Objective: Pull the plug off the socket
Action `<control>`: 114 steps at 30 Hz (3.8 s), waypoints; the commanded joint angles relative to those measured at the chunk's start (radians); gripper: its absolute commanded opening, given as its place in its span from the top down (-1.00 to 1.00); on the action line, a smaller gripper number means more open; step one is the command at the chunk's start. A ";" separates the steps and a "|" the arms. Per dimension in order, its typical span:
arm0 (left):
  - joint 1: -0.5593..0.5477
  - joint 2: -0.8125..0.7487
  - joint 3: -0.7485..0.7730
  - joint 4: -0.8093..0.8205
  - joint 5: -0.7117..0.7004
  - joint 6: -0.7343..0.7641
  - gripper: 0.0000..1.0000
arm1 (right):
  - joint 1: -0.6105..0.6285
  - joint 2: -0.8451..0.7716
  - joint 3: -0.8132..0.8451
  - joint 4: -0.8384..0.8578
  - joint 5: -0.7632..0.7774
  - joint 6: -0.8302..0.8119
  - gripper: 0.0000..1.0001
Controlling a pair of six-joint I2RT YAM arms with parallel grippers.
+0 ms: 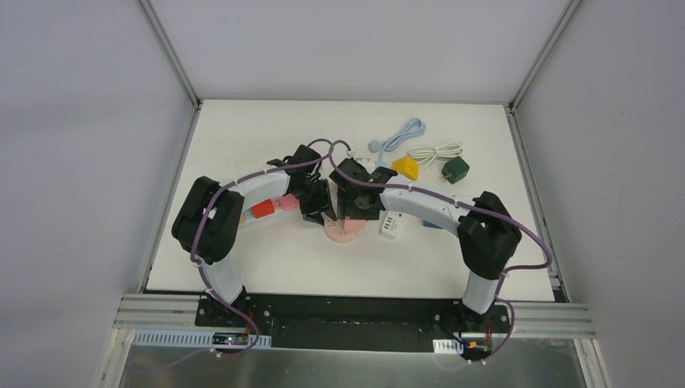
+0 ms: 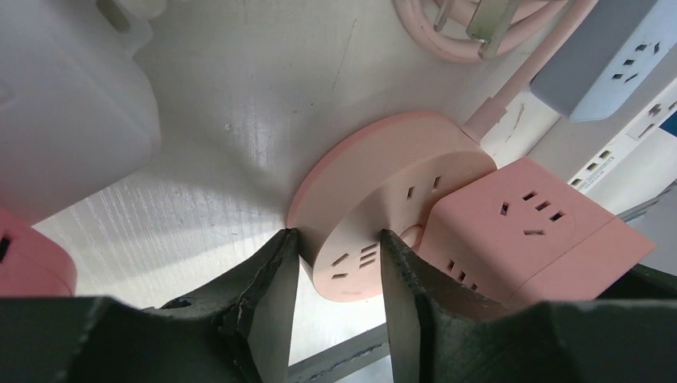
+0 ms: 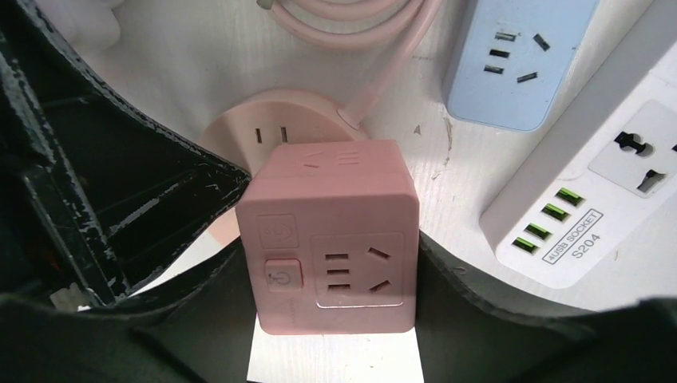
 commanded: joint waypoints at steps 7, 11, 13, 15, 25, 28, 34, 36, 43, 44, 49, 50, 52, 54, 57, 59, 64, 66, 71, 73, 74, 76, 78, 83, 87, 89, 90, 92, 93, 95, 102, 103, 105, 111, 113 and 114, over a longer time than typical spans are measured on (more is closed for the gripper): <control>-0.006 0.074 0.033 -0.175 -0.118 0.037 0.44 | 0.003 -0.120 0.009 0.267 -0.200 -0.016 1.00; -0.006 0.090 0.054 -0.198 -0.132 0.044 0.46 | 0.005 -0.089 0.051 0.192 -0.103 -0.031 1.00; -0.007 0.099 0.062 -0.209 -0.133 0.045 0.46 | 0.011 -0.052 0.102 0.109 -0.009 -0.019 1.00; -0.007 0.110 0.070 -0.219 -0.134 0.045 0.46 | 0.019 -0.020 0.143 0.024 0.083 0.007 1.00; -0.012 0.145 0.088 -0.243 -0.139 0.041 0.45 | 0.082 -0.111 0.020 0.228 0.026 -0.181 1.00; -0.012 0.149 0.086 -0.243 -0.139 0.043 0.45 | 0.078 -0.133 -0.009 0.243 0.028 -0.161 1.00; -0.013 0.146 0.093 -0.247 -0.136 0.046 0.45 | 0.004 -0.171 -0.002 0.191 0.031 -0.023 1.00; -0.012 0.143 0.096 -0.247 -0.131 0.048 0.45 | -0.011 -0.197 -0.012 0.190 0.016 -0.021 1.00; -0.012 0.075 0.143 -0.232 -0.078 0.070 0.30 | -0.061 -0.302 -0.087 0.093 0.042 -0.010 1.00; -0.012 0.061 0.152 -0.230 -0.074 0.075 0.26 | -0.071 -0.324 -0.104 0.075 0.041 -0.001 1.00; -0.010 -0.008 0.212 -0.250 -0.078 0.100 0.00 | -0.131 -0.448 -0.210 -0.006 0.032 0.078 1.00; -0.009 -0.021 0.223 -0.257 -0.085 0.107 -0.05 | -0.147 -0.468 -0.231 -0.023 0.020 0.097 1.00; -0.008 -0.053 0.235 -0.265 -0.106 0.121 -0.15 | -0.182 -0.503 -0.277 -0.064 0.003 0.142 1.00; -0.005 -0.093 0.241 -0.271 -0.134 0.139 -0.23 | -0.210 -0.537 -0.325 -0.095 -0.018 0.185 1.00; -0.003 -0.158 0.245 -0.275 -0.178 0.179 -0.27 | -0.239 -0.581 -0.391 -0.116 -0.044 0.236 0.92; -0.002 -0.198 0.247 -0.280 -0.225 0.207 -0.30 | -0.255 -0.596 -0.428 -0.129 -0.056 0.265 0.76; 0.000 -0.312 0.217 -0.259 -0.374 0.261 -0.39 | -0.282 -0.581 -0.490 -0.169 -0.063 0.324 0.49; 0.000 -0.362 0.192 -0.240 -0.426 0.276 -0.51 | -0.286 -0.565 -0.516 -0.191 -0.061 0.351 0.44; 0.007 -0.458 0.151 -0.212 -0.532 0.284 -0.97 | -0.289 -0.554 -0.563 -0.216 -0.034 0.398 -0.18; 0.013 -0.472 0.149 -0.209 -0.533 0.294 -0.98 | -0.289 -0.559 -0.565 -0.230 -0.013 0.407 -0.57; 0.018 -0.474 0.153 -0.216 -0.528 0.298 -0.98 | -0.291 -0.559 -0.556 -0.247 0.005 0.407 -0.75; 0.026 -0.472 0.167 -0.242 -0.523 0.305 -0.98 | -0.291 -0.555 -0.521 -0.301 0.041 0.415 -0.93; 0.036 -0.471 0.175 -0.262 -0.515 0.305 -0.98 | -0.291 -0.561 -0.481 -0.351 0.084 0.417 -0.99; 0.053 -0.483 0.177 -0.269 -0.468 0.308 -0.95 | -0.291 -0.606 -0.351 -0.433 0.173 0.425 -0.99; 0.056 -0.506 0.159 -0.251 -0.437 0.301 -0.90 | -0.290 -0.649 -0.303 -0.359 0.127 0.411 -0.98; 0.056 -0.517 0.153 -0.251 -0.433 0.295 -0.89 | -0.289 -0.672 -0.323 -0.254 0.026 0.397 -0.96; 0.056 -0.524 0.152 -0.256 -0.436 0.291 -0.88 | -0.289 -0.681 -0.342 -0.188 -0.030 0.398 -0.94; 0.056 -0.542 0.155 -0.266 -0.449 0.284 -0.88 | -0.283 -0.688 -0.381 -0.033 -0.146 0.425 -0.92; 0.056 -0.551 0.156 -0.271 -0.458 0.284 -0.88 | -0.273 -0.682 -0.398 0.052 -0.195 0.445 -0.90; 0.056 -0.568 0.150 -0.273 -0.487 0.284 -0.88 | -0.228 -0.643 -0.410 0.201 -0.246 0.501 -0.88; 0.056 -0.614 0.111 -0.295 -0.675 0.261 -0.88 | -0.031 -0.195 -0.022 0.159 -0.153 0.591 -0.80; 0.057 -0.630 0.092 -0.289 -0.736 0.248 -0.89 | -0.009 -0.131 0.034 0.135 -0.139 0.617 -0.78; 0.067 -0.668 0.052 -0.270 -0.828 0.232 -0.93 | 0.005 -0.026 0.113 0.129 -0.141 0.686 -0.64; 0.108 -0.738 0.039 -0.286 -0.963 0.211 -0.97 | 0.008 0.194 0.263 0.154 -0.217 0.861 -0.53; 0.120 -0.743 0.042 -0.295 -0.984 0.209 -0.98 | 0.012 0.244 0.321 0.160 -0.220 0.855 -0.53; 0.126 -0.747 0.044 -0.299 -0.985 0.206 -0.98 | 0.016 0.270 0.357 0.137 -0.208 0.852 -0.53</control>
